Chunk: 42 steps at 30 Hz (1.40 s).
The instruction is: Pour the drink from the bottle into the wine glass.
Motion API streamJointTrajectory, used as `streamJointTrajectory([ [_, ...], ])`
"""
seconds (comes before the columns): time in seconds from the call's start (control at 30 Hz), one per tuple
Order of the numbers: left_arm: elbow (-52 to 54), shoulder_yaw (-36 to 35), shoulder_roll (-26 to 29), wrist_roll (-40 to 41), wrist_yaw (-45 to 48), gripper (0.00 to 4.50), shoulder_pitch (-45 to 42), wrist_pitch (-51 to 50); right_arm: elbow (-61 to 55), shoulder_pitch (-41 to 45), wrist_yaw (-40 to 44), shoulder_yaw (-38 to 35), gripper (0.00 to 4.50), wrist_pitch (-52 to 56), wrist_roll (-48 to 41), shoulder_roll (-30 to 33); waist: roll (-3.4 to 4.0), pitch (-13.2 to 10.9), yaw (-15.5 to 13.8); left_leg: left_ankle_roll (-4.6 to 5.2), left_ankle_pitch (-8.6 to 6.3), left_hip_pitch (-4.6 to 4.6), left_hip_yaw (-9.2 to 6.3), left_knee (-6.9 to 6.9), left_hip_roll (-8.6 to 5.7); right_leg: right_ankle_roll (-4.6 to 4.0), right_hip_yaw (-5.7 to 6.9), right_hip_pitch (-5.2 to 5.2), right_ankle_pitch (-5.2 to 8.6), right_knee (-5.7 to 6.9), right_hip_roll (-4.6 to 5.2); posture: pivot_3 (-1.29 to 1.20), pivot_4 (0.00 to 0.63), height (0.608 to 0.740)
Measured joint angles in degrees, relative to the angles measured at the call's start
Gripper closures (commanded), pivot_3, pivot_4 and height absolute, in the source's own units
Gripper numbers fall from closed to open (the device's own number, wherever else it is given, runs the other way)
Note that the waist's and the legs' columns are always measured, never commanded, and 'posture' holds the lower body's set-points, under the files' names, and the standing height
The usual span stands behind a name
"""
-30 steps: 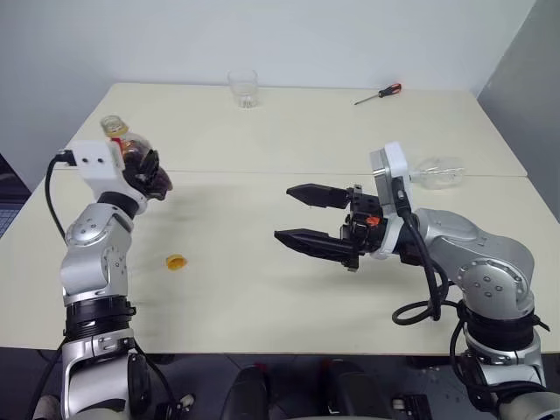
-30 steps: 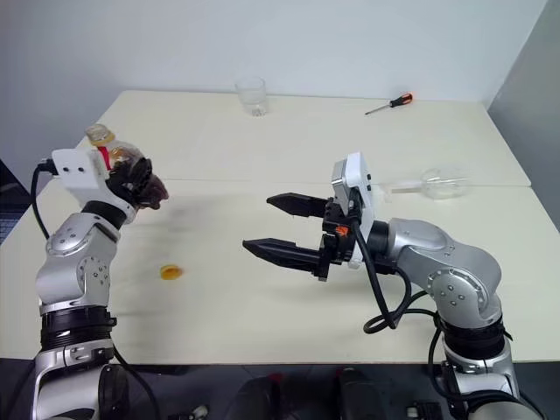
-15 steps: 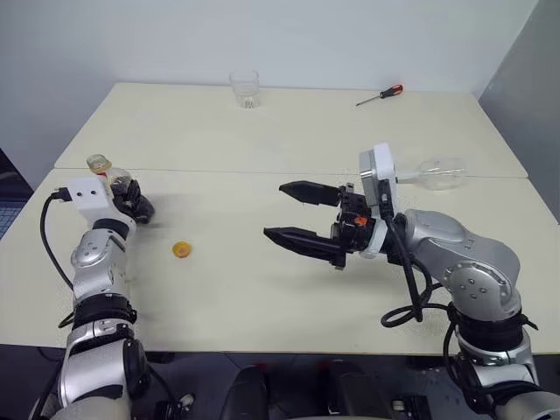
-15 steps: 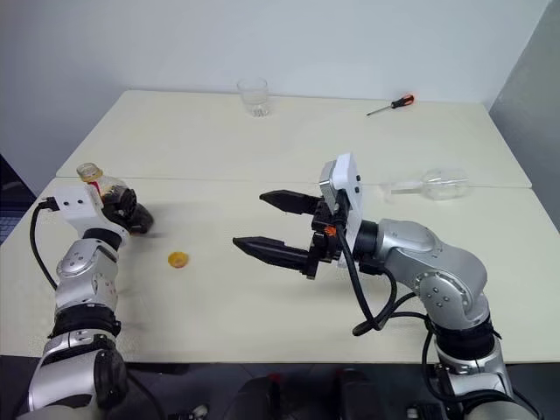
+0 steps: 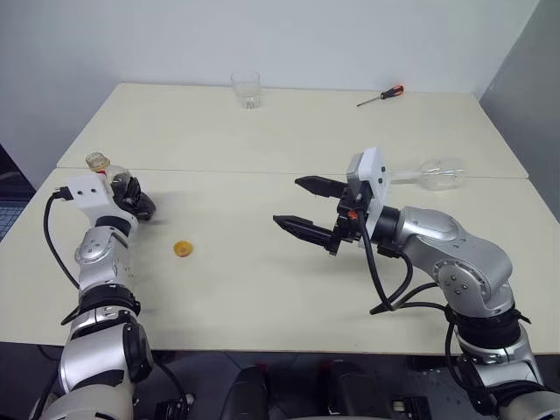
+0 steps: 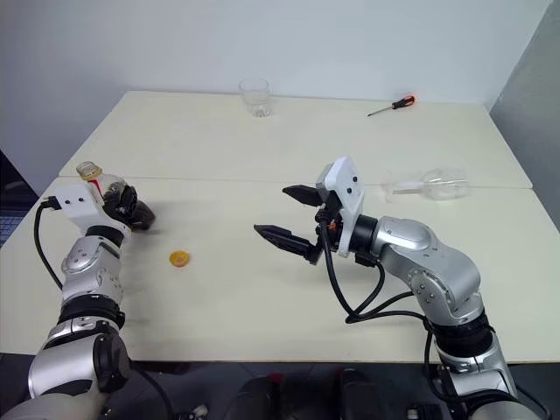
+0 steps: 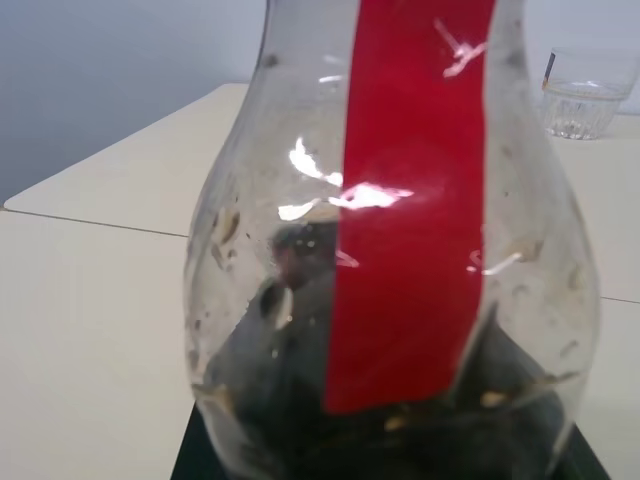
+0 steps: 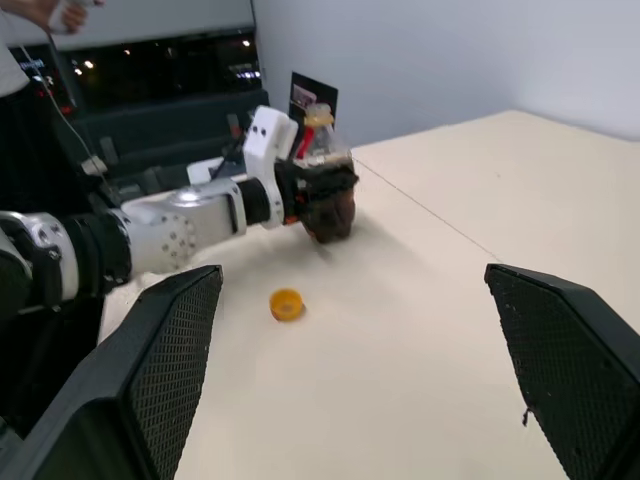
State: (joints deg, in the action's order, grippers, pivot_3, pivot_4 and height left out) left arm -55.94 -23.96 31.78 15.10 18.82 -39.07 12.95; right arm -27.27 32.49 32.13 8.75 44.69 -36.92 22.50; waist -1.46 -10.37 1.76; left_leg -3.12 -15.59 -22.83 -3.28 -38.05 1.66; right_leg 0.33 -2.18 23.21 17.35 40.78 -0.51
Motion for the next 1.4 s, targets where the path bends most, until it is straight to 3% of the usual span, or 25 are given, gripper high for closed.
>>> streamJointTrajectory([
  [0.07, -0.19, 0.0, 0.0, 0.0, 0.07, 3.18, -0.14, 0.03, 0.03, -0.08, 0.04, 0.35, 0.0, -0.11, 0.8, 0.03, 0.0, 0.0, 0.0, 0.0, 0.0, 0.0, 0.0, 0.0, 0.0, 0.0, 0.0, 0.0, 0.0, 0.0, 0.0, 0.0, 0.15, 0.74],
  [0.1, -0.27, 0.0, 0.0, 0.01, 0.11, 2.54, -0.24, 0.03, 0.03, -0.13, 0.07, 0.5, 0.0, -0.16, 1.22, 0.01, 0.0, 0.0, -0.01, 0.0, 0.0, -0.01, -0.01, 0.0, 0.0, 0.0, 0.0, 0.0, 0.0, 0.0, 0.0, 0.0, 0.15, 0.74],
  [0.33, -0.74, 0.0, -0.16, 0.02, 0.52, 0.39, -0.36, 0.03, 0.42, -0.21, 0.31, 0.55, 0.0, -0.44, 2.52, -0.14, 0.0, 0.0, 0.01, 0.0, 0.0, 0.0, 0.01, 0.0, 0.0, 0.0, 0.01, 0.0, 0.0, -0.01, 0.0, 0.0, 0.15, 0.74],
  [0.4, -0.74, 0.0, -0.16, 0.02, 0.53, 0.03, -0.35, 0.03, 0.79, -0.21, 0.33, 0.55, 0.0, -0.44, 2.95, -0.18, 0.0, 0.0, 0.01, 0.0, 0.0, -0.01, 0.01, 0.0, 0.0, 0.0, 0.01, 0.01, 0.0, -0.01, 0.0, 0.0, 0.15, 0.74],
  [0.73, 5.07, -0.02, -0.46, 0.65, 0.75, 0.03, 4.79, -1.28, 1.06, -0.23, 0.54, 0.53, 0.0, -0.43, 3.22, -0.02, 0.0, 0.0, 0.14, 0.0, 0.0, 0.0, 0.0, 0.0, 0.04, 0.0, -0.05, 0.03, 0.0, -0.01, 0.01, 0.0, 0.15, 0.74],
  [1.07, 29.04, -0.95, -2.51, 4.26, -2.05, 0.03, 18.43, -12.05, 0.38, -2.8, 0.37, 0.43, 0.0, 0.14, 3.03, 0.87, -0.02, 0.01, 0.07, 0.0, 0.0, -0.01, -0.25, 0.0, 0.05, 0.0, -0.14, 0.01, 0.0, -0.01, 0.07, 0.0, 0.15, 0.74],
  [1.4, 57.14, -3.1, -6.41, 9.56, -5.78, 0.03, 39.63, -26.14, -2.12, -6.86, -1.77, -1.29, 0.0, 0.66, 3.0, 1.36, -0.03, 0.02, 0.08, -0.01, 0.0, 0.01, -0.34, 0.04, 0.04, 0.0, -0.18, -0.02, 0.01, -0.07, 0.1, 0.0, 0.15, 0.74],
])
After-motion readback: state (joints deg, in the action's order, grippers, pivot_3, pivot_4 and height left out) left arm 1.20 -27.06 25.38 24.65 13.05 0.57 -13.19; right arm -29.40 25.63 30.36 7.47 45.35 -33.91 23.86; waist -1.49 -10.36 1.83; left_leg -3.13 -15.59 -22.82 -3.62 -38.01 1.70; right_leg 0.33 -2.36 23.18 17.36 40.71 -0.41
